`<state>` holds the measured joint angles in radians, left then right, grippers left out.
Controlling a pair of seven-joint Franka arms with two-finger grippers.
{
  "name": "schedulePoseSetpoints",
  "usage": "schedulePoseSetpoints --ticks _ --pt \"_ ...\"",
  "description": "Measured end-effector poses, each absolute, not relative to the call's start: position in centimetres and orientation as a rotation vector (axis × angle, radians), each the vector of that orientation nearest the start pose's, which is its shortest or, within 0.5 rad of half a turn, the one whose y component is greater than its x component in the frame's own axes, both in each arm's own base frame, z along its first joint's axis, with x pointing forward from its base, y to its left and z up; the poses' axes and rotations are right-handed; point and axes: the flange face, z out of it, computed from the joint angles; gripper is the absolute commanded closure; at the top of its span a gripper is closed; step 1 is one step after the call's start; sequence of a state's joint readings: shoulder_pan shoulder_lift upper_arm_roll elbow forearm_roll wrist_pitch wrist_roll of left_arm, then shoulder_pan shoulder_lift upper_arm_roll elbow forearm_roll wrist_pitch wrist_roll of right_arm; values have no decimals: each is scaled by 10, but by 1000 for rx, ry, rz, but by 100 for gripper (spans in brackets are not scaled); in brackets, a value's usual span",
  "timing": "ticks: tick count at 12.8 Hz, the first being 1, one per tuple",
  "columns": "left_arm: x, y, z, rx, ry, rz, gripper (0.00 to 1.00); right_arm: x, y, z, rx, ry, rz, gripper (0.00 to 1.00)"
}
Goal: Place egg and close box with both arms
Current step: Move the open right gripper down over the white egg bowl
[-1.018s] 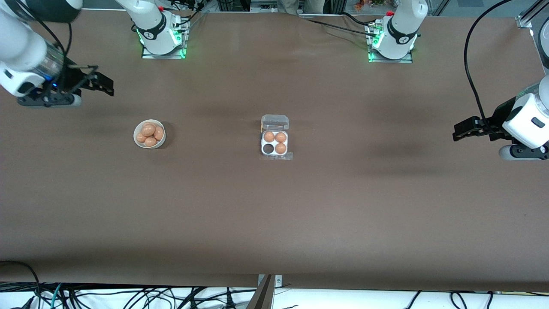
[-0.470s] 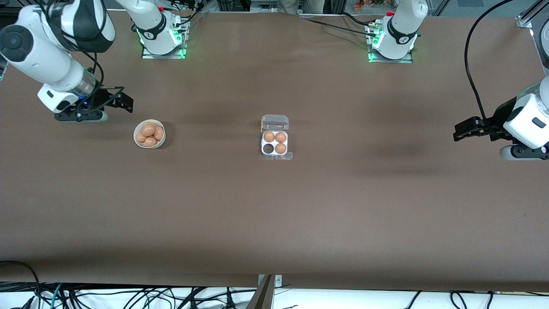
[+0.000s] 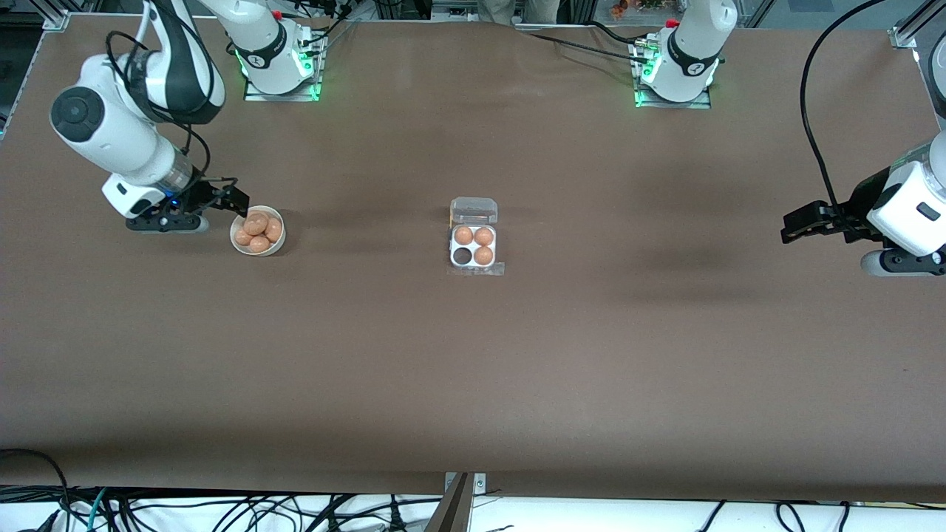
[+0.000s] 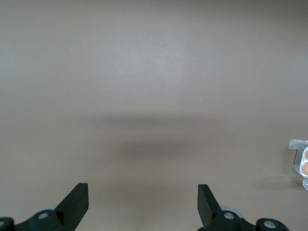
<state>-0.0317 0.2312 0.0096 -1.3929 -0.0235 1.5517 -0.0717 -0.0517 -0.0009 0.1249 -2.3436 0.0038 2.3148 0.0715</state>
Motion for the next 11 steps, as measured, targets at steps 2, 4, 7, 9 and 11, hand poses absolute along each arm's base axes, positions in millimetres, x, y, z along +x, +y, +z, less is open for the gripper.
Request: schedulePoseSetpoints --ticks 2,4,7,9,11 --pt "620 -17 570 -3156 -79 116 0 501 53 317 -3142 57 32 0" --pt "621 -17 570 -3156 -79 117 0 501 63 304 -3185 99 37 0" --pt "621 -17 570 -3156 -79 117 0 499 64 282 -3281 145 61 0" --pt "621 -17 570 -3156 -79 117 0 496 63 268 -3336 181 73 0" --pt "621 -17 570 -3156 -79 117 0 492 66 252 -3393 248 65 0"
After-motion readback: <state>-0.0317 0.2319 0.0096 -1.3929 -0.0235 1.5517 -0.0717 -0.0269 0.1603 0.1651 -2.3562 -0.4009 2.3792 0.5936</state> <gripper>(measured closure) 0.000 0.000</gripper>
